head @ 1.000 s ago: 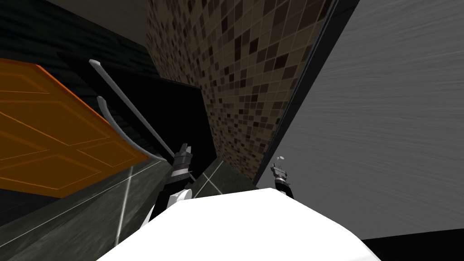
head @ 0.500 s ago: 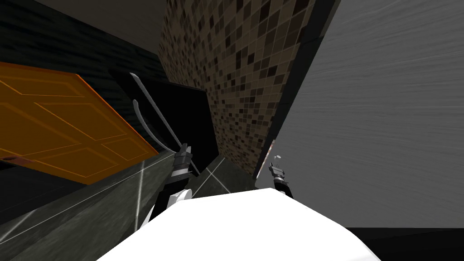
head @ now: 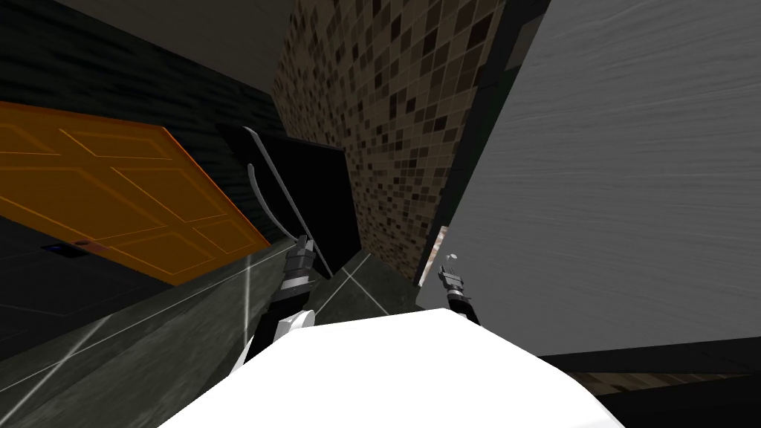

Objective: Pull the door open

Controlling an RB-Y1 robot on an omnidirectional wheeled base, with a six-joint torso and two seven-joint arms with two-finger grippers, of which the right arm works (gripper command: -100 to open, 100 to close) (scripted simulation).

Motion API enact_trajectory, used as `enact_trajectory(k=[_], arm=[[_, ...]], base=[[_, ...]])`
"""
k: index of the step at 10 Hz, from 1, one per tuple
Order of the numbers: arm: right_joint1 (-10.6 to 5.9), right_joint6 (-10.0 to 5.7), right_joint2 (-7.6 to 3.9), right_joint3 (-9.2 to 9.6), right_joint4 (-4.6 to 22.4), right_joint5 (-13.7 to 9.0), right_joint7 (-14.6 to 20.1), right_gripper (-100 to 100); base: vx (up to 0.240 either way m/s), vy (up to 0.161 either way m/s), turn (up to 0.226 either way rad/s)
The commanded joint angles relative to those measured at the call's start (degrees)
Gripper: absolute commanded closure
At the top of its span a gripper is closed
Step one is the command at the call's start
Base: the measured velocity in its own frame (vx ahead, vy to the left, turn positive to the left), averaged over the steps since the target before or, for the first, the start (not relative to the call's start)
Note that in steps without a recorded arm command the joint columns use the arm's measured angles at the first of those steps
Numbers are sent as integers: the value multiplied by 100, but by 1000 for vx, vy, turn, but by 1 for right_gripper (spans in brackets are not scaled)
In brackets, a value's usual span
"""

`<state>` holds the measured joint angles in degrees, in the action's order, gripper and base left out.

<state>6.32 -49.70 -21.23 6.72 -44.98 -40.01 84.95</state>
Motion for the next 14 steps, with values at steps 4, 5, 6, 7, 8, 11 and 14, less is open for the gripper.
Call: enact_trajectory(k=[4,5,6,7,8,11,14], arm=[[129,-94,-183,420,-127,226,299,100],[147,-103,-206,473,-153,254,334,100],[145,-70,-194,427,-170,228,290,100],[209,-109,-245,574,-219,305,381,100],[237,-138,-278,639,-249,341,423,100],[359,-262,-422,927,-381,498,611,100],[440,-330,-499,1100,-452,594,703,100]], base=[[-238,1,64],[-235,6,53],[-105,6,20],[-161,-9,47],[-270,-53,79],[-266,-34,70],[-182,-7,30]])
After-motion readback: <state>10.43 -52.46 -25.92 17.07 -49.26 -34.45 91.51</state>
